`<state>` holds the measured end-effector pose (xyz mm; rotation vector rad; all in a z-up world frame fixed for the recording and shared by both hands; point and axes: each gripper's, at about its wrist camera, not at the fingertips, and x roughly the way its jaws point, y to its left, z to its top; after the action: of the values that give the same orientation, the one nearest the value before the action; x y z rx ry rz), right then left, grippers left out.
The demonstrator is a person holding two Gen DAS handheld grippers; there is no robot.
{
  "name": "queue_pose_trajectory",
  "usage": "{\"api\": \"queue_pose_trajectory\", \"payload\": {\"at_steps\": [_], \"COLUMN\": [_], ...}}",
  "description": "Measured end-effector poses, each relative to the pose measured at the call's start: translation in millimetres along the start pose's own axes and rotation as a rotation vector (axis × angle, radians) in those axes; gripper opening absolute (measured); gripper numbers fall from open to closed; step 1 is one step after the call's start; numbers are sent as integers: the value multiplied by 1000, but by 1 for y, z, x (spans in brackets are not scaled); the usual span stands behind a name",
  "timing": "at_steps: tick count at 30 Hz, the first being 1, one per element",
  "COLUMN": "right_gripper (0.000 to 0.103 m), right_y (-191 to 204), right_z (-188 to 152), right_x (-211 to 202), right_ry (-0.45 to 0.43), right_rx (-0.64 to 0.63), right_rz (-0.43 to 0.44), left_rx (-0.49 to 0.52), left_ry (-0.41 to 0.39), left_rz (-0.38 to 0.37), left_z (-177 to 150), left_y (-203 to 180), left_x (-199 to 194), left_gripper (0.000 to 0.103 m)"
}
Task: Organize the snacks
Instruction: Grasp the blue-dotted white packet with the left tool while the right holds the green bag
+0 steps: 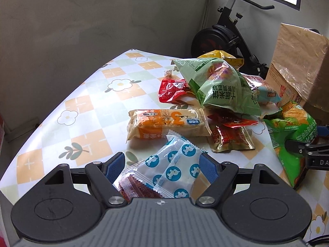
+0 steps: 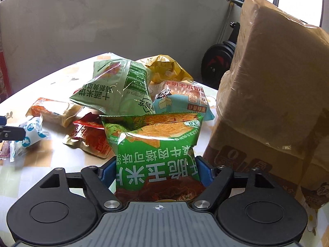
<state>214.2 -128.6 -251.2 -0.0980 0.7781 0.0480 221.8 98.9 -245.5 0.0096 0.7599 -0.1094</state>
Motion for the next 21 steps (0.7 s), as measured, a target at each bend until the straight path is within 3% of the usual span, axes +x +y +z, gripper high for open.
{"api": "queue_pose_trajectory", "payload": {"at_steps": [6, 12, 14, 15, 16, 21], "right_gripper": [74, 74, 75, 75, 75, 74], "right_y": [-11, -16, -17, -18, -19, -22], "right_z": [-5, -11, -12, -11, -11, -11], "right_x": [-10, -19, -20, -20, -21, -26], "right_ry": [25, 38, 39, 37, 35, 23], "right_rx": [47, 66, 68, 70, 71, 74], "right_rz": [7, 22, 24, 28, 30, 28], "left_rx": [4, 134, 138, 128, 122, 76], "left_ry": [44, 68, 58, 53, 49, 20], "left_rz": [-56, -26, -17, -14, -20, -11], "left_z": [3, -4, -6, -6, -5, -3], "left_y": [-3, -25, -27, -26, -25, -19], "left_x": [21, 31, 29, 27, 25, 6], "left_gripper": [82, 82, 76, 63, 57, 52]}}
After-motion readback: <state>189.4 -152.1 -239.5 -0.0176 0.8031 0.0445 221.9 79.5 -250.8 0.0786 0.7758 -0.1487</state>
